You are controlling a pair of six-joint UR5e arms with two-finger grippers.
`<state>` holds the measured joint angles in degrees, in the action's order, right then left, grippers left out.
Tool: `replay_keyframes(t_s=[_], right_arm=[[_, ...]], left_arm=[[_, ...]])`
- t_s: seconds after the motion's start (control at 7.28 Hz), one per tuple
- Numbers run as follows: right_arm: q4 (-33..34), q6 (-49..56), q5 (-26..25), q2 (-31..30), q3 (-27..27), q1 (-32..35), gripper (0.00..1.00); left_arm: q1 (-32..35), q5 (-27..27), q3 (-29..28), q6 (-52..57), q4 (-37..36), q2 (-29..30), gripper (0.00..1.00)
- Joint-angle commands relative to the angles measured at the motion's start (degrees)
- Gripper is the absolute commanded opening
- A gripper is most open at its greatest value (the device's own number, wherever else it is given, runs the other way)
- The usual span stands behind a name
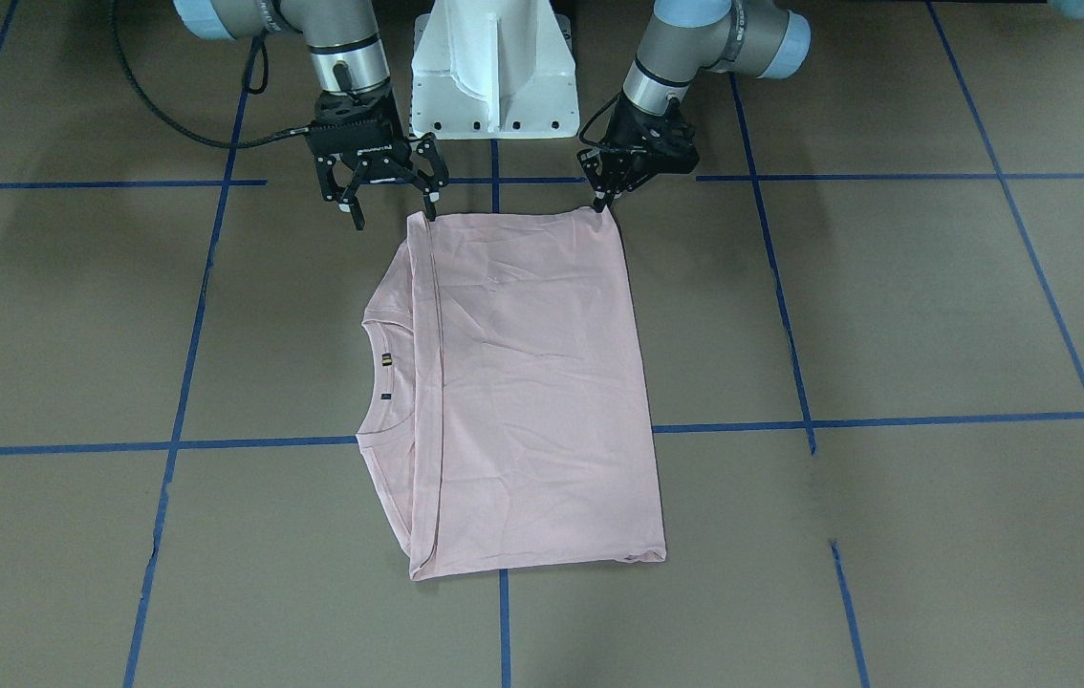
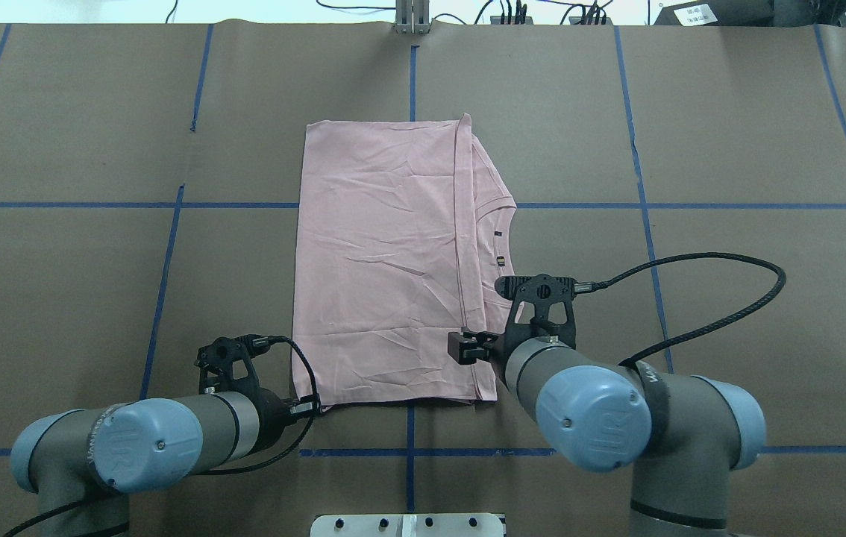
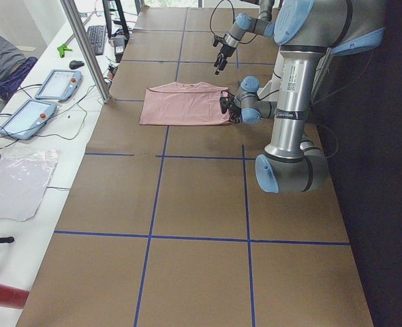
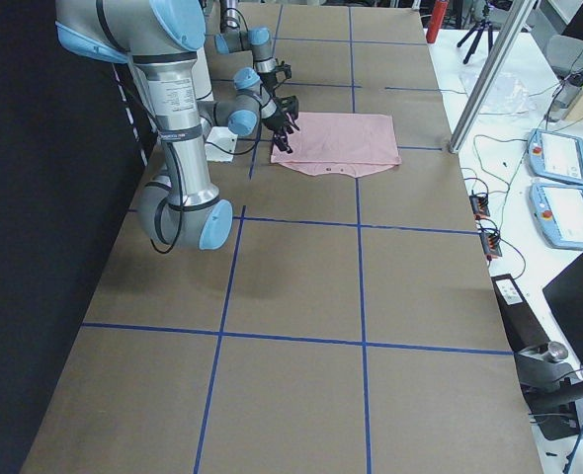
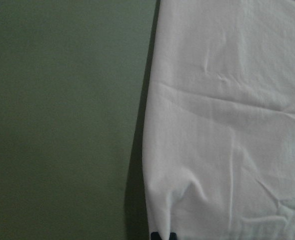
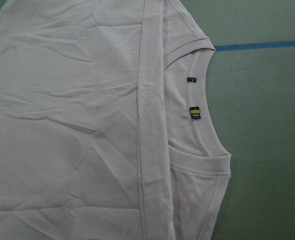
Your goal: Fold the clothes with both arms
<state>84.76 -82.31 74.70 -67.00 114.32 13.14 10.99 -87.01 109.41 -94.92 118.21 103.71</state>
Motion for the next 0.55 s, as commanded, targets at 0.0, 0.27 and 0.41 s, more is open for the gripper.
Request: replay_keyframes(t_s=[0.0,0.27,0.41], right_arm=[[8.6,-6.7,5.9,4.1,-1.5,0.0,0.80],[8.3,-8.5,6.2,7.0,-6.8,-0.2,0.80],[8.0,-8.9,6.2,7.9,-8.8,-0.3,0.79]], left_arm=[[0.0,0.0,0.0,0.0,0.0,0.0,0.00],[0.0,0.1,0.1,0.0,0.0,0.1,0.00],[0.0,0.1,0.2,0.0,0.0,0.0,0.00]])
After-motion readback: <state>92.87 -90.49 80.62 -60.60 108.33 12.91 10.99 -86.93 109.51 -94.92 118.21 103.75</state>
